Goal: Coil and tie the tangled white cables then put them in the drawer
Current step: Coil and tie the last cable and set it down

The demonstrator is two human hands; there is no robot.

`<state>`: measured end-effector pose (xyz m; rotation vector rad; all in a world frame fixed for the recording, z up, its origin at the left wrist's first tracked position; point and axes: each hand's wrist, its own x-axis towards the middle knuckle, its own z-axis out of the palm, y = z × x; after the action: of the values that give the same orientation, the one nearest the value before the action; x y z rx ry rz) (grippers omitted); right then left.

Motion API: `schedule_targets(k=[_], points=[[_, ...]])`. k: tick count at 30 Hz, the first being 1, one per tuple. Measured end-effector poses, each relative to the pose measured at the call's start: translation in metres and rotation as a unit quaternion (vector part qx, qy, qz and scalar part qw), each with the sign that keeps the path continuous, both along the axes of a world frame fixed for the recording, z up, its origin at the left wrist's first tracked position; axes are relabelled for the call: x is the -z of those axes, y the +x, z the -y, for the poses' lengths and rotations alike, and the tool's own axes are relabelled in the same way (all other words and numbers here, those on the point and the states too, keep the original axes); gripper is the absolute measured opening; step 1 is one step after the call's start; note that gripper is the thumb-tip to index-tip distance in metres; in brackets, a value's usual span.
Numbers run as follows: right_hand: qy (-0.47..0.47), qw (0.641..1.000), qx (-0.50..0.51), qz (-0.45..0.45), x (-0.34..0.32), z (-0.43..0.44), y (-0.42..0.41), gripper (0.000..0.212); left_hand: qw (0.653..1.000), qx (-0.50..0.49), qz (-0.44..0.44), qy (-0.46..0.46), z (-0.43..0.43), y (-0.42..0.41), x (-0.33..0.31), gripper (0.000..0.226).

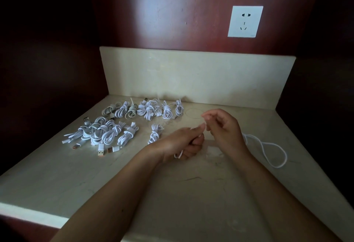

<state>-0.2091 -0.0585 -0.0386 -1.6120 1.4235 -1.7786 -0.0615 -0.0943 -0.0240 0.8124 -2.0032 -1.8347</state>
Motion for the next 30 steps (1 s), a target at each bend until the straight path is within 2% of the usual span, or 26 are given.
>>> schedule_targets(k=[3, 6, 11, 16, 19, 22, 27, 30], points=[[0.02, 1.0, 0.01, -0.002, 0.002, -0.004, 0.0, 0.014, 0.986, -0.124, -0.051, -0.1, 0.007, -0.002, 0.003, 0.056], [0.043, 0.998, 0.013, -0.041, 0.002, -0.01, 0.005, 0.013, 0.965, -0.213, -0.085, -0.124, 0.018, 0.001, 0.005, 0.055], [0.026, 0.994, 0.037, -0.096, 0.002, -0.013, 0.009, 0.013, 0.956, -0.262, -0.121, -0.06, 0.024, 0.002, 0.007, 0.051], [0.028, 0.989, 0.024, -0.14, 0.009, -0.011, 0.008, 0.012, 0.949, -0.232, -0.202, 0.073, 0.025, -0.001, 0.0, 0.051], [0.028, 0.983, 0.026, -0.18, 0.01, -0.01, 0.007, 0.014, 0.945, -0.219, -0.207, 0.131, 0.029, -0.001, 0.001, 0.053], [0.033, 0.979, 0.028, -0.199, 0.012, -0.01, 0.005, 0.008, 0.94, -0.201, -0.222, 0.164, 0.033, 0.002, 0.001, 0.055], [0.08, 0.975, -0.008, -0.206, 0.013, -0.009, 0.004, 0.006, 0.874, -0.236, -0.345, 0.246, 0.026, 0.002, -0.009, 0.05], [0.099, 0.962, -0.031, -0.252, 0.012, -0.011, 0.007, 0.023, 0.85, -0.285, -0.379, 0.229, 0.031, 0.005, -0.007, 0.042]])
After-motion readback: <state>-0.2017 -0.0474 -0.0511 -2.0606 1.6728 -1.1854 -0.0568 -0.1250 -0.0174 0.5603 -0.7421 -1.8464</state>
